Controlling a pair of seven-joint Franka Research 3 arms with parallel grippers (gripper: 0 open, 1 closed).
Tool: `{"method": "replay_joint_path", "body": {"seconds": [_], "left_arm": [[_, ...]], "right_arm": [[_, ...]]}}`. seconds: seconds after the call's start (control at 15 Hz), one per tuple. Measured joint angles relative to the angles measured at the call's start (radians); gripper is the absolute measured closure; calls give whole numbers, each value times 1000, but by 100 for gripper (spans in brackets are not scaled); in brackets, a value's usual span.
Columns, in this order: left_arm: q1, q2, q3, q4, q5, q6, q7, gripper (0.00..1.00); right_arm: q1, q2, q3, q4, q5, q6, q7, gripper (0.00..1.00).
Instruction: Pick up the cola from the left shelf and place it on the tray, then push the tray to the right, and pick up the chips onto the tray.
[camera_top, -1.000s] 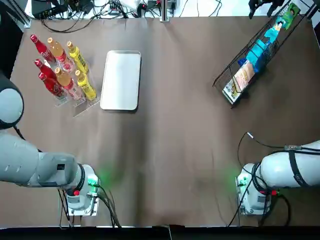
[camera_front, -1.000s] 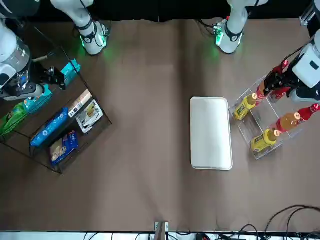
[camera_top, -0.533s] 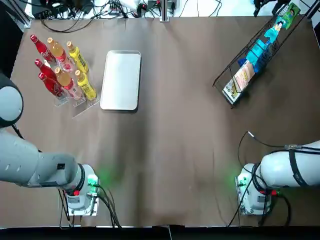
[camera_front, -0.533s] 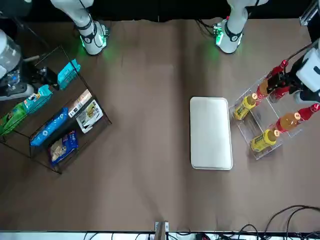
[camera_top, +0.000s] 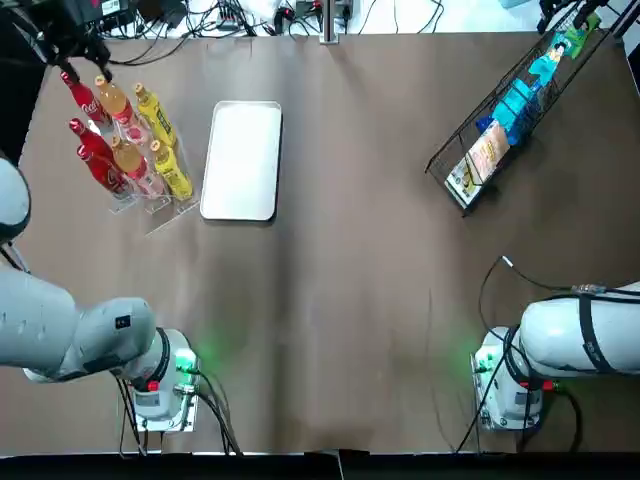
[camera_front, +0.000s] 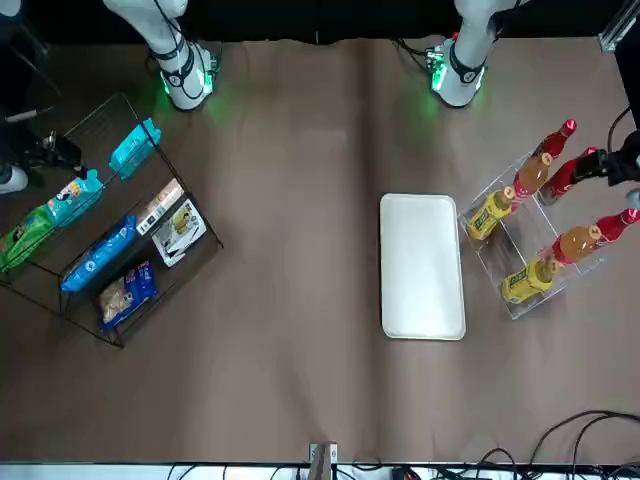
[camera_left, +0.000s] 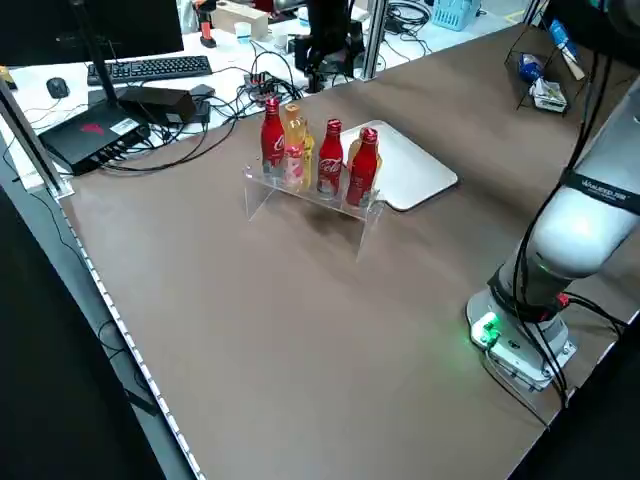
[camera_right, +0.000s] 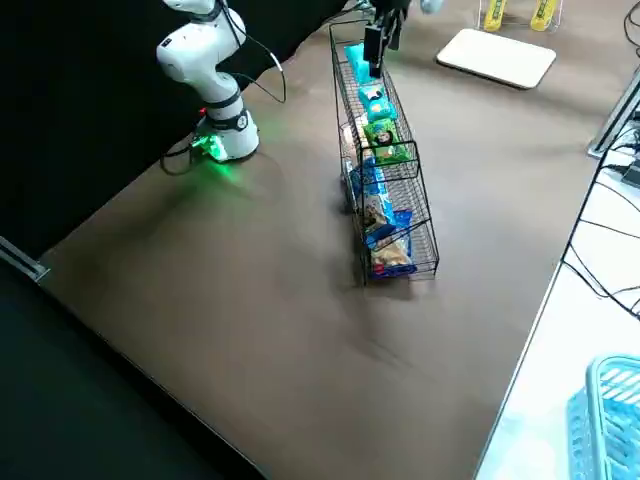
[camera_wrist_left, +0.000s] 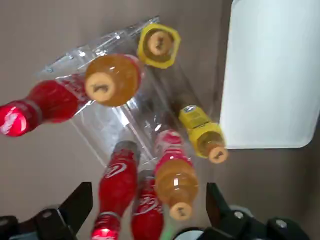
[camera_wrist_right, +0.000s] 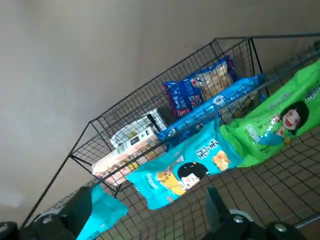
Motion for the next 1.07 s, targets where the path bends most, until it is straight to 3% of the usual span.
{"method": "replay_joint_path", "body": {"seconds": [0.4, 0.53, 0.67, 1.07], "left_arm": [[52, -142, 3, -239, 23, 127, 94, 6], [62, -161, 3, -268, 24, 133, 105, 11], [65, -172, 3, -283, 25, 138, 109, 29], [72, -174, 5, -302, 26, 180, 109, 39]], "right_arm": [[-18, 15, -1, -29, -42, -1, -5, 0], [-19, 23, -1, -32, -48, -1, -5, 0], [-20, 29, -1, -36, -51, -2, -5, 0], [-20, 49, 0, -37, -75, 2, -5, 0]]}}
